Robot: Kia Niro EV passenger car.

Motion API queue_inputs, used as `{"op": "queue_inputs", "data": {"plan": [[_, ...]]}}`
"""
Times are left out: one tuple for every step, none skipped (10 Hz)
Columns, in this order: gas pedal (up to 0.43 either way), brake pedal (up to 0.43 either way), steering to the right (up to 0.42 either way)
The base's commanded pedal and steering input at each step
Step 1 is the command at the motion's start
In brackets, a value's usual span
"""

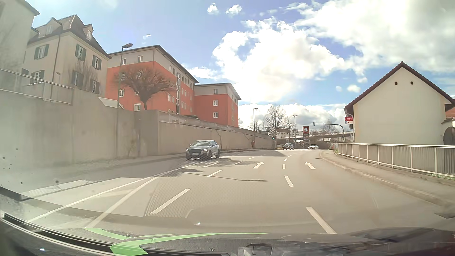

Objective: Follow the waypoints while adhering to traffic rules and regulations

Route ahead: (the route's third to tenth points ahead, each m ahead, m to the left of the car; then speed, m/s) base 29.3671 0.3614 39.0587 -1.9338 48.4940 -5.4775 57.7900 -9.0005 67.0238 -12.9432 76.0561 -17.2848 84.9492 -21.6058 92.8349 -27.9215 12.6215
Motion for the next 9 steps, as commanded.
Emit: {"op": "queue_inputs", "data": {"plan": [[0.169, 0.0, 0.036], [0.169, 0.0, 0.038], [0.169, 0.0, 0.038], [0.169, 0.0, 0.039], [0.169, 0.0, 0.039], [0.169, 0.0, 0.041], [0.169, 0.0, 0.041], [0.177, 0.0, 0.042], [0.177, 0.0, 0.043]]}}
